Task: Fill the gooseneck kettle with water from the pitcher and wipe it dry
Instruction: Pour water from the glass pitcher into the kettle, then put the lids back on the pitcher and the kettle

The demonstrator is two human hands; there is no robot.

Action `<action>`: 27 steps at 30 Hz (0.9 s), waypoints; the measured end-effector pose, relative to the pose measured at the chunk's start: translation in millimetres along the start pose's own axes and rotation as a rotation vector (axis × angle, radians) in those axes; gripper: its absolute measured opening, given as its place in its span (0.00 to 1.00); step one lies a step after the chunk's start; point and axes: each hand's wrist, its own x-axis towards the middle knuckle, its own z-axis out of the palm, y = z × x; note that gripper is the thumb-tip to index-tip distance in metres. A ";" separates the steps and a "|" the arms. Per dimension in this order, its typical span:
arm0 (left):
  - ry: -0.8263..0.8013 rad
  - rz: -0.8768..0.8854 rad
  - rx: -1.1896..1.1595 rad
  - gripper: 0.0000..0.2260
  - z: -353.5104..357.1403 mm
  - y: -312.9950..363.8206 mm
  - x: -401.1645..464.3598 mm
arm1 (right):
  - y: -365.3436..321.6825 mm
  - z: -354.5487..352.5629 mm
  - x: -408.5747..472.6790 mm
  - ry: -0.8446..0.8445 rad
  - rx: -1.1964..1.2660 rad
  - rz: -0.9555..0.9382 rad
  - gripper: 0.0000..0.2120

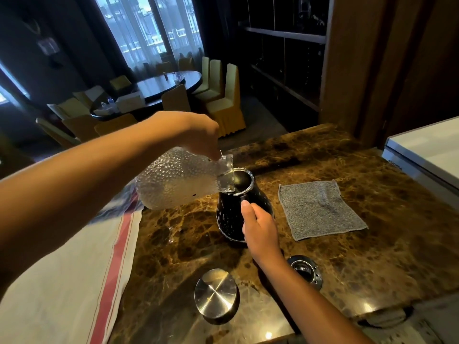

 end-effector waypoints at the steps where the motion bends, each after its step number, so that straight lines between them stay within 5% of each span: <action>1: 0.003 -0.009 -0.040 0.14 2.6 -5.7 -3.5 | -0.1 0.0 0.4 0.000 -0.003 0.004 0.23; 16: 0.256 -0.126 -0.908 0.23 113.3 -53.6 -70.1 | -11.6 -11.7 -0.9 -0.131 -0.072 0.102 0.24; 22: 0.561 -0.348 -1.551 0.24 188.1 -48.6 -115.7 | -45.4 -35.7 -31.2 0.137 -0.312 -0.205 0.14; 25: 0.722 -0.558 -1.725 0.27 232.9 -42.9 -137.2 | -58.5 -37.4 -55.4 -0.110 -0.322 -0.202 0.09; 27: 0.812 -0.694 -1.779 0.26 258.9 -35.2 -149.1 | -51.6 -25.8 -67.0 -0.386 -0.466 -0.167 0.15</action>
